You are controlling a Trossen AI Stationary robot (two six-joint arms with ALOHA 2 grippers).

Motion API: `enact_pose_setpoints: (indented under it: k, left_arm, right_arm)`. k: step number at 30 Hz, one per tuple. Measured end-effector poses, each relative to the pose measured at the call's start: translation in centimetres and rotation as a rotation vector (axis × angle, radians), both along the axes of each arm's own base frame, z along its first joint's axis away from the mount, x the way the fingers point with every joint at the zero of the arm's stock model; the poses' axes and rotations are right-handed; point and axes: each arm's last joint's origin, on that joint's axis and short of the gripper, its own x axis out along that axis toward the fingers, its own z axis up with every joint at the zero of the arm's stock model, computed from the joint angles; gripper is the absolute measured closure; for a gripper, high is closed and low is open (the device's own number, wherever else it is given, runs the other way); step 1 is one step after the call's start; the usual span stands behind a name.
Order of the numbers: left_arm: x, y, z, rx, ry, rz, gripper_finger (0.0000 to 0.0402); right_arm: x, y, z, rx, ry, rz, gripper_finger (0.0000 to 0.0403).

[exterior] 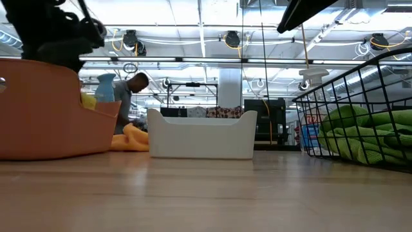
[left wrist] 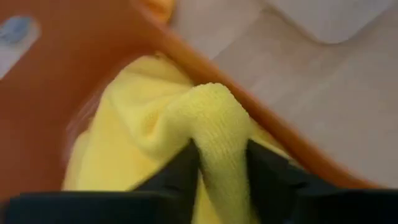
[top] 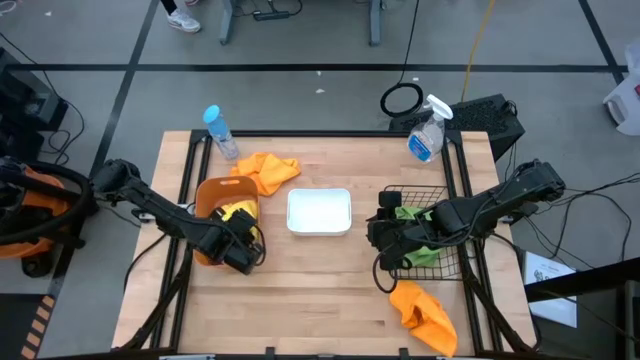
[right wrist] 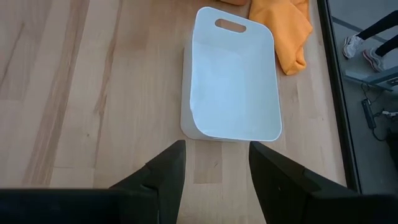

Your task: Sort microfiber towel by color & place in baskets

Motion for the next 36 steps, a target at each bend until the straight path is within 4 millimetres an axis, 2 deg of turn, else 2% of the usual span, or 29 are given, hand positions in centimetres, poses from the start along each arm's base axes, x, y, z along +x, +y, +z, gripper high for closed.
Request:
enact_pose_setpoints:
  k: [2, 3, 8, 12, 15, 18, 22, 25, 32, 36]
  left_arm:
    - [-0.5, 0.2, 0.1, 0.027, 0.022, 0.034, 0.0357]
    - [-0.7, 0.3, 0.2, 0.044, 0.043, 0.037, 0.0378]
    - [-1.1, 0.5, 2.1, 0.121, 0.11, 0.038, 0.0387]
    - [-0.8, 0.2, 3.4, 0.153, 0.068, 0.024, 0.0393]
    - [-0.9, 0.2, 2.9, 0.148, 0.077, 0.007, 0.0392]
    - [-1.0, 0.5, 1.0, 0.132, 0.065, 0.019, 0.0387]
    - [-1.4, 0.7, -1.1, 0.103, 0.006, 0.076, 0.0364]
    - [-1.8, 0.9, -1.7, 0.118, 0.043, 0.082, 0.0326]
    - [-1.8, 0.8, -0.1, 0.142, 0.066, 0.101, 0.0211]
    - [-2.0, 1.0, 0.7, 0.165, 0.091, 0.121, 0.0177]
  right_arm:
    - [0.0, 0.0, 0.0, 0.0, 0.0, 0.0, 0.0235]
    - [0.0, 0.0, 0.0, 0.0, 0.0, 0.0, 0.0235]
    - [0.0, 0.0, 0.0, -0.003, 0.0, 0.003, 0.0235]
    - [0.0, 0.0, 0.0, -0.003, -0.002, 0.001, 0.0235]
    - [0.1, 0.0, 0.0, -0.001, -0.009, 0.001, 0.0235]
    - [0.1, 0.0, 0.1, 0.001, -0.014, 0.002, 0.0235]
    - [0.2, 0.1, 0.1, -0.001, -0.021, 0.008, 0.0235]
    - [0.2, 0.1, 0.1, -0.001, -0.02, 0.01, 0.0235]
    - [0.2, 0.1, 0.1, -0.001, -0.019, 0.01, 0.0235]
    - [0.2, 0.1, 0.1, -0.003, -0.018, 0.014, 0.0235]
